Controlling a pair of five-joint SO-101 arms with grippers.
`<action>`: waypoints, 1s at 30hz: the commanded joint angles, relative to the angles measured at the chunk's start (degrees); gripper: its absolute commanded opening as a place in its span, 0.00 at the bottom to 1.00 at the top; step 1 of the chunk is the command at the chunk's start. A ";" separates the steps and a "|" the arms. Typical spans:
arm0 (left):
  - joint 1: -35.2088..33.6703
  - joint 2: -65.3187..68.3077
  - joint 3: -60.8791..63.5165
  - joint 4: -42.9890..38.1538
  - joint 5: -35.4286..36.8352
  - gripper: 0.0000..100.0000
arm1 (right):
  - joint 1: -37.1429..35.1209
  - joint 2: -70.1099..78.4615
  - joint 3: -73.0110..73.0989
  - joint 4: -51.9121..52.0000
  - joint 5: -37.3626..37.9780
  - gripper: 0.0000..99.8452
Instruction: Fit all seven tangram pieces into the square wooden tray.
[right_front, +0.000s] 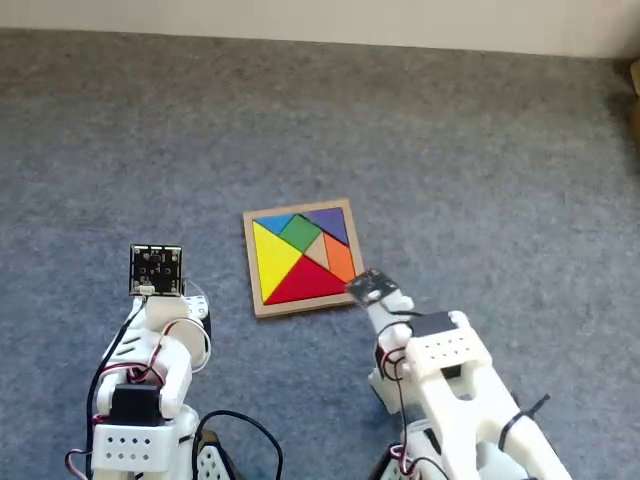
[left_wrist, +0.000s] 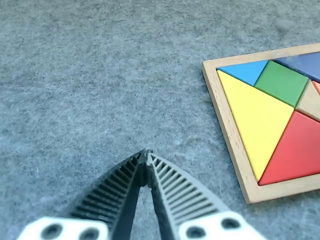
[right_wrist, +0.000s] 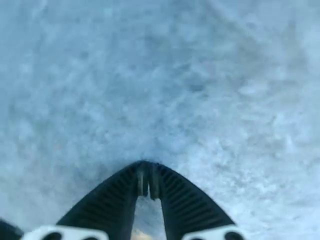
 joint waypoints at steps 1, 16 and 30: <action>0.57 -1.36 1.27 1.23 -0.35 0.01 | 4.44 -1.45 1.10 -7.87 -4.48 0.01; 0.84 -1.80 1.27 9.67 -0.62 0.01 | 9.10 -11.38 6.29 -10.15 -5.01 0.01; 0.84 -1.80 1.27 9.67 -0.62 0.01 | 10.59 -55.34 23.34 -4.62 -18.73 0.00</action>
